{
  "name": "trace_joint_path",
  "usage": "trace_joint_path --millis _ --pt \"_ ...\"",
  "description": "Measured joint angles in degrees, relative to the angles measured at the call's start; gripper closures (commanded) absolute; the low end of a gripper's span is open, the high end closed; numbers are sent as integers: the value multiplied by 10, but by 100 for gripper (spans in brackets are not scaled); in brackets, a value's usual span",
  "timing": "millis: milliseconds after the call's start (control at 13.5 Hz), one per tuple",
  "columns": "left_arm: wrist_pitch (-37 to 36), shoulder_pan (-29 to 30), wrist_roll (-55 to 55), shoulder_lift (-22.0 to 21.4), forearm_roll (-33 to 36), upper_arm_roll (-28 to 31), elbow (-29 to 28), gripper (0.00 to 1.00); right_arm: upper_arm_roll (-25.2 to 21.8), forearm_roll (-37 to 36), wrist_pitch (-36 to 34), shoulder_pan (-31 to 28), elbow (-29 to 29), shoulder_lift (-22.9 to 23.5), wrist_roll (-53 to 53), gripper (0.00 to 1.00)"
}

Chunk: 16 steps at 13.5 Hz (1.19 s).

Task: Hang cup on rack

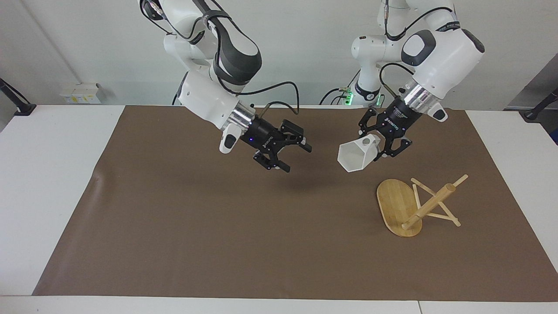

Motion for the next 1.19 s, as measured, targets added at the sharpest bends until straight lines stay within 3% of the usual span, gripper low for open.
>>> trace_joint_path --millis 444,815,1185 --pt "66 5 -59 22 0 0 -28 100 -129 -229 -81 -3 1 -2 0 0" --pt "101 7 -83 43 0 0 -31 100 -192 -265 -172 -1 18 -13 9 0" --pt "103 30 -95 44 0 1 -31 100 -205 -333 -318 2 88 -29 86 0"
